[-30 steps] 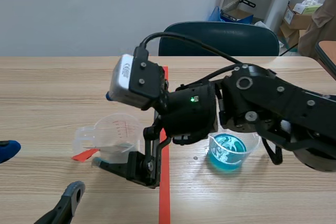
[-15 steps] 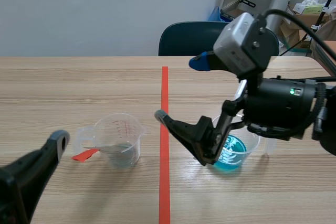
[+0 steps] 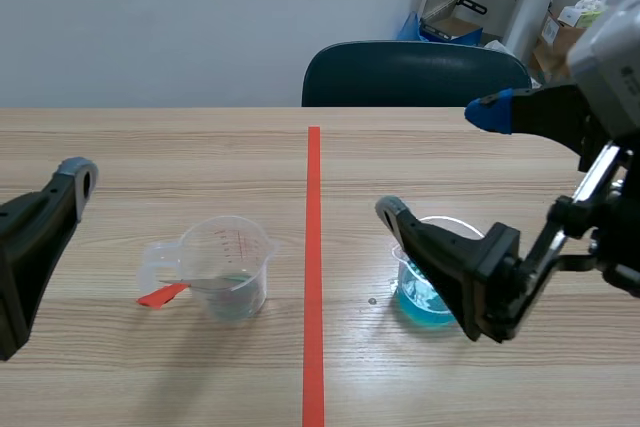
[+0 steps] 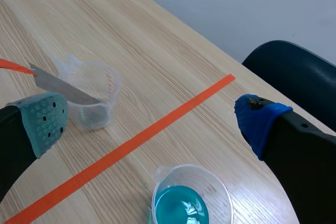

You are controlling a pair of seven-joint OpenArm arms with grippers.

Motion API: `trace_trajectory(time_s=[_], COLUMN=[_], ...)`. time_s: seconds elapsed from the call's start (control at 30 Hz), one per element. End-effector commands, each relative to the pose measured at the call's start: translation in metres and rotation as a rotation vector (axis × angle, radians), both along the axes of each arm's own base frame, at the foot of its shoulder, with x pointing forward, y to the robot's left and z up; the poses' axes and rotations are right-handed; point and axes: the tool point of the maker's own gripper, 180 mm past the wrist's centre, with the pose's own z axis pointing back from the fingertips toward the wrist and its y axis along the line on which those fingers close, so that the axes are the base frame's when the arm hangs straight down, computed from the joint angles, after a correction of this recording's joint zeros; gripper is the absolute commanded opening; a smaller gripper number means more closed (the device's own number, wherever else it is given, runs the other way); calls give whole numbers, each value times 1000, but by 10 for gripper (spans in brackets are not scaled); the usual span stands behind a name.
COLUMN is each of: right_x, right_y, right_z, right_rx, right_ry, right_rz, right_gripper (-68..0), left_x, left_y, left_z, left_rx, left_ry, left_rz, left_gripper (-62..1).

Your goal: Do the redox reaction experiment

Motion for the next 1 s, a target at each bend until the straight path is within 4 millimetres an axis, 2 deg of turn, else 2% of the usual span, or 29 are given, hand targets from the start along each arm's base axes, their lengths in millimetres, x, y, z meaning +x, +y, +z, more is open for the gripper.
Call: trace_trajectory(time_s=[0.0, 0.23, 0.37, 0.97], right_x=[0, -3, -5, -5], right_y=[-4, -37, -48, -53], right_z=[10, 15, 13, 14], right_rx=[29, 36, 24, 33], right_ry=[-16, 10, 23, 28], right_rz=[-18, -115, -142, -158], right_gripper=[4, 4, 4, 4], left_x=[1, 1, 1, 1], left_y=[0, 2, 2, 2], left_z=[7, 8, 8, 7], left_rx=[-18, -27, -27, -19], left_ry=[-29, -34, -34, -32], left_rz=[18, 33, 33, 32], left_gripper=[14, 14, 14, 14])
